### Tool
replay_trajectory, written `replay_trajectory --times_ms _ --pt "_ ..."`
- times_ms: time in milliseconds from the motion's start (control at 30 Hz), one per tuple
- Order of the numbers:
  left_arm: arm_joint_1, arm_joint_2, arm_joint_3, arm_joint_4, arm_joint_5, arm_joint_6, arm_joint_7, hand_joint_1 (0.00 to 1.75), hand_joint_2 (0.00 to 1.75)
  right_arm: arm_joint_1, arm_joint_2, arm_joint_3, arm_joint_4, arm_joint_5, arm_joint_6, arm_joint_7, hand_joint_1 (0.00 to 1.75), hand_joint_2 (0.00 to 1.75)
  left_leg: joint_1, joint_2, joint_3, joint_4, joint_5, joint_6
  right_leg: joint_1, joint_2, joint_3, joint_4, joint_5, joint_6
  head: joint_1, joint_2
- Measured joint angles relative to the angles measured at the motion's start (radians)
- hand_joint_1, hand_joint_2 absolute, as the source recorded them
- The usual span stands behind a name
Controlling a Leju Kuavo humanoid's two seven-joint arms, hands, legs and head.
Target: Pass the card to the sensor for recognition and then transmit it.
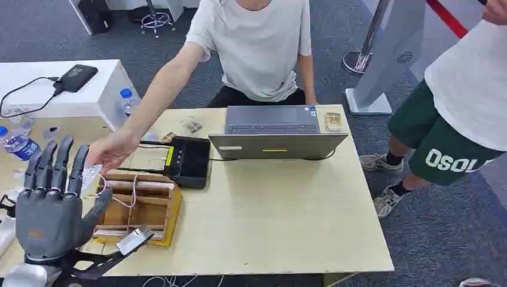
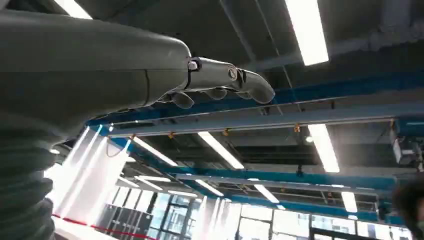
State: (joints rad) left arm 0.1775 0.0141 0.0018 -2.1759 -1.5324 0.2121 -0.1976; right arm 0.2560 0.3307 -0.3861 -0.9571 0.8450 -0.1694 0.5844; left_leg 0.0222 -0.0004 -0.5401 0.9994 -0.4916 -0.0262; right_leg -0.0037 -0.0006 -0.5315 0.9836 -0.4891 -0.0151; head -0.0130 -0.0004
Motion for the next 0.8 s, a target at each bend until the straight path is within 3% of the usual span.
replay_trajectory --times_ms 300,800 --pt "-0.049 0.052 -0.130 -0.001 0.000 -0.013 0.053 0.00 1.75 0.001 0.001 0.000 -0.005 0.000 0.011 -0.001 0.00 1.75 0.000 0.000 0.000 0.000 0.000 0.000 0.000 0.000 0.000 0.001 0.000 0.000 0.000 0.000" --pt "-0.039 0.079 -0.147 -0.001 0.000 -0.008 0.063 0.00 1.75 0.005 0.001 0.001 -0.016 -0.005 0.018 -0.004 0.00 1.75 0.000 0.000 -0.001 0.000 0.000 0.000 0.000 0.000 0.000 0.001 0.000 0.000 0.000 0.000"
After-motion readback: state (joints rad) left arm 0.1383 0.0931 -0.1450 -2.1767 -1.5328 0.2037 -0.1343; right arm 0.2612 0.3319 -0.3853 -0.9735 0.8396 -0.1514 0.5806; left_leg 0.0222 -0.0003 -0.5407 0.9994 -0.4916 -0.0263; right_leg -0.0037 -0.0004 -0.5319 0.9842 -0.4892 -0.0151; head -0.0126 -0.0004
